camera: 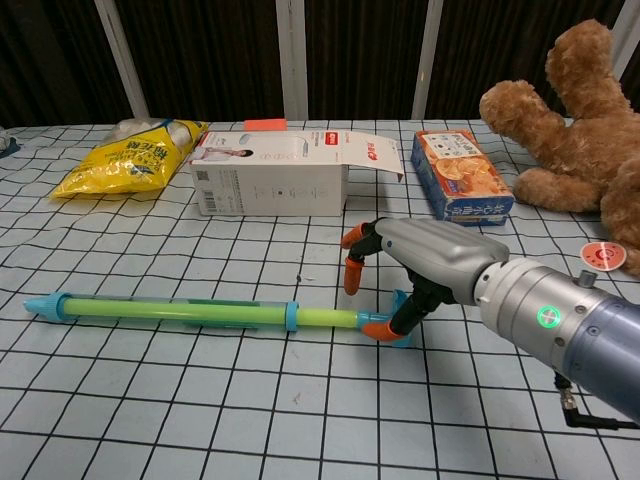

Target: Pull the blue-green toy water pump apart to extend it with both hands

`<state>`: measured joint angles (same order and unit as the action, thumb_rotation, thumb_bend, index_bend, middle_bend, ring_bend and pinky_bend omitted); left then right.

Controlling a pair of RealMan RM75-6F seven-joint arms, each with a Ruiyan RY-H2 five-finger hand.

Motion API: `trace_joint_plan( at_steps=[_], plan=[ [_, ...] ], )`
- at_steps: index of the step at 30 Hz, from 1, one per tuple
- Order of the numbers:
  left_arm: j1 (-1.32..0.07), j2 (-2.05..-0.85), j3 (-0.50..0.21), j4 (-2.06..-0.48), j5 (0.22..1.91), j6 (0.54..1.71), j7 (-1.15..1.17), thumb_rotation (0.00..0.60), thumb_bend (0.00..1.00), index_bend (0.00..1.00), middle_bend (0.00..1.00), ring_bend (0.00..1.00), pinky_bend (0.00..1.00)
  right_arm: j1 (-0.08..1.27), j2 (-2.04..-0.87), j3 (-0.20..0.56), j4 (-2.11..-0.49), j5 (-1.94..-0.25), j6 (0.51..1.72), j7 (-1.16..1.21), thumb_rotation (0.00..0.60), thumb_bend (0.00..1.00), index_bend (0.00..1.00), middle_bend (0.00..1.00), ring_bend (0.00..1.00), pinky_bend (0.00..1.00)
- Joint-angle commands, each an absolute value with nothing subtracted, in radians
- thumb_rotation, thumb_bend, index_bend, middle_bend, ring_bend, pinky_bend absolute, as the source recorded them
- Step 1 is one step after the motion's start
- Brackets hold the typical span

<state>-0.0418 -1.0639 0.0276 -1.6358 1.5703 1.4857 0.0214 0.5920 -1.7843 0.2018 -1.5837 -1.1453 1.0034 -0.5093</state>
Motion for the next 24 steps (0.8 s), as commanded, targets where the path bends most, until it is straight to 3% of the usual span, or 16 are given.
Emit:
trace_joint_plan(
  at_steps=[1,24],
  plan=[
    [-0.042,-1.063,0.026,-1.636,1.568,1.485,0.019,0.6,0.09,0.0,0.0,0.0,0.0,0.605,-1.805,0.208,-1.551,-1.112,1.001,-0.519,0.6,0.3,0.47,0.16,0.0,0.0],
    [-0.042,-1.063,0.028,-1.639,1.573,1.49,0.016,0.6,0.09,0.0,0.0,0.0,0.0,0.62,-1.816,0.18,-1.524,-1.081,1.017,-0.506,0.6,0.3,0.51,0.18,0.0,0.0]
  ],
)
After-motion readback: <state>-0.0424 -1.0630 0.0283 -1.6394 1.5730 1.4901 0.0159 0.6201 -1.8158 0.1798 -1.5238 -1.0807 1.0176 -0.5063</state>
